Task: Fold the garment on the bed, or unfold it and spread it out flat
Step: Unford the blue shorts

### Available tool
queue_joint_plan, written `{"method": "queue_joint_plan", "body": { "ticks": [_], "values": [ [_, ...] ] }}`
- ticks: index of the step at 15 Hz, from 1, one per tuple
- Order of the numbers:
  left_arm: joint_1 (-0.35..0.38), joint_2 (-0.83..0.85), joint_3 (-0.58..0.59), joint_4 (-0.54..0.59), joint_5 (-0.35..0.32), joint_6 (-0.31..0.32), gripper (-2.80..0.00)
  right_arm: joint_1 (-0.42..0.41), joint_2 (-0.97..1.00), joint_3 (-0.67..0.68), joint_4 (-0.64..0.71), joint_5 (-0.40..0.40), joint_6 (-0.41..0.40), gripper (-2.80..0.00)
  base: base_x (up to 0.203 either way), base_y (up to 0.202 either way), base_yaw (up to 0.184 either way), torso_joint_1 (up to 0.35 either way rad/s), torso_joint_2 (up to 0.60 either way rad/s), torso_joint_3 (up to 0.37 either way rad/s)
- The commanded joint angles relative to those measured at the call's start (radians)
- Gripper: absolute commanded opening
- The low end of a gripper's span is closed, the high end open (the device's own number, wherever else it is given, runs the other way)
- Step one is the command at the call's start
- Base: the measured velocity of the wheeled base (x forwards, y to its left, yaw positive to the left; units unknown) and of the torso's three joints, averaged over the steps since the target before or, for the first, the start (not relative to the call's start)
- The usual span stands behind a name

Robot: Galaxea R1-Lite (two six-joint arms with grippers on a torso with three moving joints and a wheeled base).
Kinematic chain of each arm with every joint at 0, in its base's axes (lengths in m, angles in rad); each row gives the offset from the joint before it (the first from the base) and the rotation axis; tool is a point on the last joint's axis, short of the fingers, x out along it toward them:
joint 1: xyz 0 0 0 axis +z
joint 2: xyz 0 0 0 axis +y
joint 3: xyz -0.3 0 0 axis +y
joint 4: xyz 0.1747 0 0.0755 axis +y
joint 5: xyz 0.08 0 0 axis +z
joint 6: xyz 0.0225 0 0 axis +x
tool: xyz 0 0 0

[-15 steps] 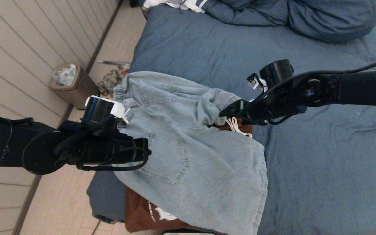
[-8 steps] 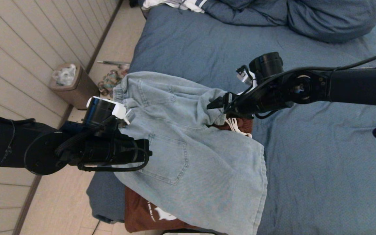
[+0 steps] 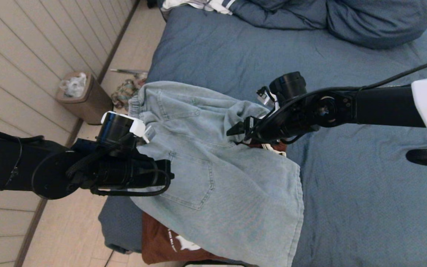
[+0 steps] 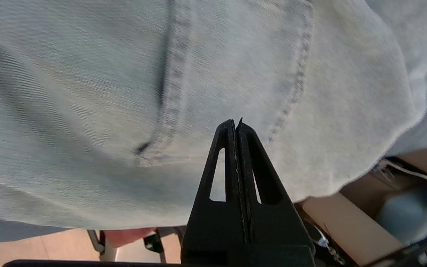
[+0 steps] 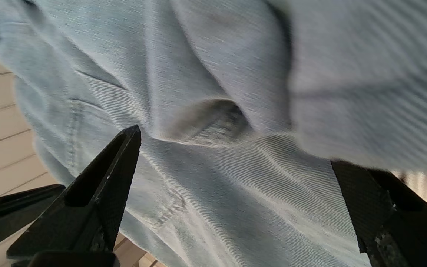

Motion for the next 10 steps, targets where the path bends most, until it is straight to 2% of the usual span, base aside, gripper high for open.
{"method": "queue_joint_plan", "body": {
  "ticks": [1,5,10],
  "values": [
    [-0.006,0.011,0.000,-0.001,-0.004,-0.004,-2.80,-0.005,0.000,0.014,0.000,0.000,0.001,0.00,0.000,0.000,0.000,0.000,0.00,0.000],
    [-0.010,0.013,0.000,-0.001,-0.004,-0.004,-2.80,-0.041,-0.003,-0.018,-0.002,-0.011,0.000,0.00,0.000,0.000,0.000,0.000,0.00,0.000],
    [-0.010,0.019,0.006,-0.026,-0.002,-0.016,-2.80,-0.038,0.012,-0.043,-0.009,-0.009,0.003,0.00,0.000,0.000,0.000,0.000,0.00,0.000]
  ]
}}
